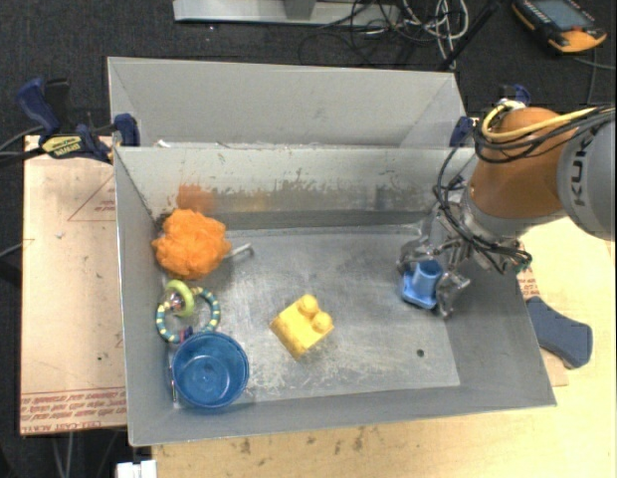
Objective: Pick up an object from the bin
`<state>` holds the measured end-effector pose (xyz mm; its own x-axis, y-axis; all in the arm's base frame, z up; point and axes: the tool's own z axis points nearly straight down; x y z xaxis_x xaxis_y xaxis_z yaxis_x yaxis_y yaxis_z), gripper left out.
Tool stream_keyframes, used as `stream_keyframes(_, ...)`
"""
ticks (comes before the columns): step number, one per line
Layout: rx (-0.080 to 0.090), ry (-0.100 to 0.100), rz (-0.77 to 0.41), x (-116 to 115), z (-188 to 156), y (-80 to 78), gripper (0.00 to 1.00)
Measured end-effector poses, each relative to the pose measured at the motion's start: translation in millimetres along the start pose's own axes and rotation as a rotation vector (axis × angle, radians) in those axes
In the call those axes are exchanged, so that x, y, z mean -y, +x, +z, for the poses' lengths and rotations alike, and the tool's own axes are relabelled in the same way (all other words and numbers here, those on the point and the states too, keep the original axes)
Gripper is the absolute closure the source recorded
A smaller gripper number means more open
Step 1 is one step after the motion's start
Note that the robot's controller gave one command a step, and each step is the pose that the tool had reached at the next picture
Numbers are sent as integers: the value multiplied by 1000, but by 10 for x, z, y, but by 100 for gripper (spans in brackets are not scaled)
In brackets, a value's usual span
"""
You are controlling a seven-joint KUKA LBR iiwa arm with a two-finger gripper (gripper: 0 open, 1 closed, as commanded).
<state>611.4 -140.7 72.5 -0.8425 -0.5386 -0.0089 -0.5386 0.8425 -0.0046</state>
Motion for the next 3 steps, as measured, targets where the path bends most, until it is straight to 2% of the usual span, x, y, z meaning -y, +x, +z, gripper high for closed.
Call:
stream_keyframes(2, -2, -3, 9, 27, 2, -15, 100)
stream_keyframes(3, -2, 0, 150, 37, 3, -472, 100)
